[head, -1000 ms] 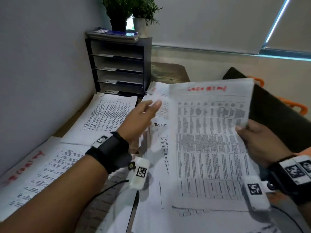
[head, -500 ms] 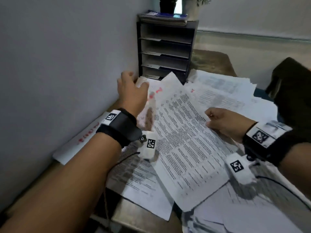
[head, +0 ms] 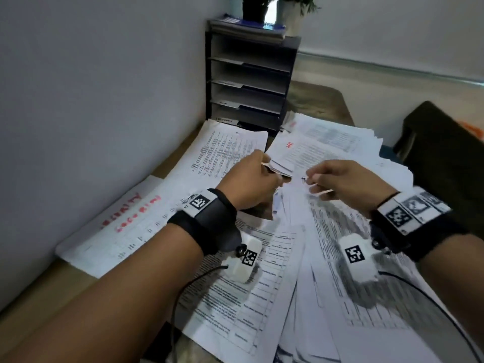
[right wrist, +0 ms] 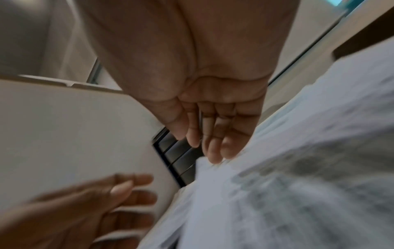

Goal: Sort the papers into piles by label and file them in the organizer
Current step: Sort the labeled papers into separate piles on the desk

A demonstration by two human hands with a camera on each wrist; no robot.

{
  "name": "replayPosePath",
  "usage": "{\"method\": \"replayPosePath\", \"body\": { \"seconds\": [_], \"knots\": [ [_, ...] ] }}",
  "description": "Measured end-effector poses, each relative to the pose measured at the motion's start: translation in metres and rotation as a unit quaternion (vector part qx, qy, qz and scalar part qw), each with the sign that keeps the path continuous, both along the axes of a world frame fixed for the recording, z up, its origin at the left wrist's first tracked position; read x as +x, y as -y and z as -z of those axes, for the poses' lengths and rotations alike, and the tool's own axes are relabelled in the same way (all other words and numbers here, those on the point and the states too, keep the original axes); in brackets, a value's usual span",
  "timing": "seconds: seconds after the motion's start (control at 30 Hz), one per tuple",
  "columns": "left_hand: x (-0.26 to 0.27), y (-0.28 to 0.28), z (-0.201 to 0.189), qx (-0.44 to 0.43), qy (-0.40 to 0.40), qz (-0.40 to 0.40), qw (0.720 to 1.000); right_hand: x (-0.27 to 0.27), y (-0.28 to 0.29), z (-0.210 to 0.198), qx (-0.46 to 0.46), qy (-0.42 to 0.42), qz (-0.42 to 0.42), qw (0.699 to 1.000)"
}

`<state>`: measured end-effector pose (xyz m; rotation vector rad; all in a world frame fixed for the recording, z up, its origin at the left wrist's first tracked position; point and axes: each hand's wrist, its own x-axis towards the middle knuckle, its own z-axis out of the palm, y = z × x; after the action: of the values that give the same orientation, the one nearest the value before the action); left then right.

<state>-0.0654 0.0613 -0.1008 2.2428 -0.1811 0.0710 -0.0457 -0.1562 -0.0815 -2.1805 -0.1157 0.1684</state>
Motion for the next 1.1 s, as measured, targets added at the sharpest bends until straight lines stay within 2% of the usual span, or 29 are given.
{"method": "replayPosePath", "body": {
  "seconds": [0.13,0.27,0.4,0.67,0.83,0.9,0.93,1.0,1.1],
  "knots": [
    [0.001,0.033,0.019,0.078,-0.019,0.093,0.992,-0.022,0.083,0.018,-0.002,-0.009,0.099,0.995],
    [0.012,0.057,0.028,0.134,-0.024,0.118,0.984,-0.045,0.132,0.038,0.04,-0.034,0.166,0.985],
    [0.024,0.07,0.026,0.125,-0.033,0.077,0.989,-0.058,0.143,0.046,0.12,-0.046,0.18,0.975],
    [0.037,0.073,0.032,0.017,-0.032,0.036,0.999,-0.062,0.154,0.071,0.166,-0.033,0.195,0.966],
    [0.034,0.08,0.024,0.041,0.024,0.015,0.999,-0.061,0.154,0.067,0.186,0.009,0.239,0.953],
    [0.033,0.083,0.021,-0.003,0.062,0.032,0.998,-0.064,0.156,0.058,0.183,0.036,0.253,0.949],
    [0.03,0.083,0.018,-0.058,0.056,0.062,0.995,-0.066,0.156,0.052,0.186,0.03,0.243,0.951],
    [0.027,0.086,0.013,-0.187,0.005,0.096,0.978,-0.073,0.153,0.039,0.185,-0.009,0.184,0.965],
    [0.028,0.09,0.013,-0.313,-0.058,0.047,0.947,-0.083,0.145,0.025,0.177,-0.039,0.086,0.98]
  ]
}}
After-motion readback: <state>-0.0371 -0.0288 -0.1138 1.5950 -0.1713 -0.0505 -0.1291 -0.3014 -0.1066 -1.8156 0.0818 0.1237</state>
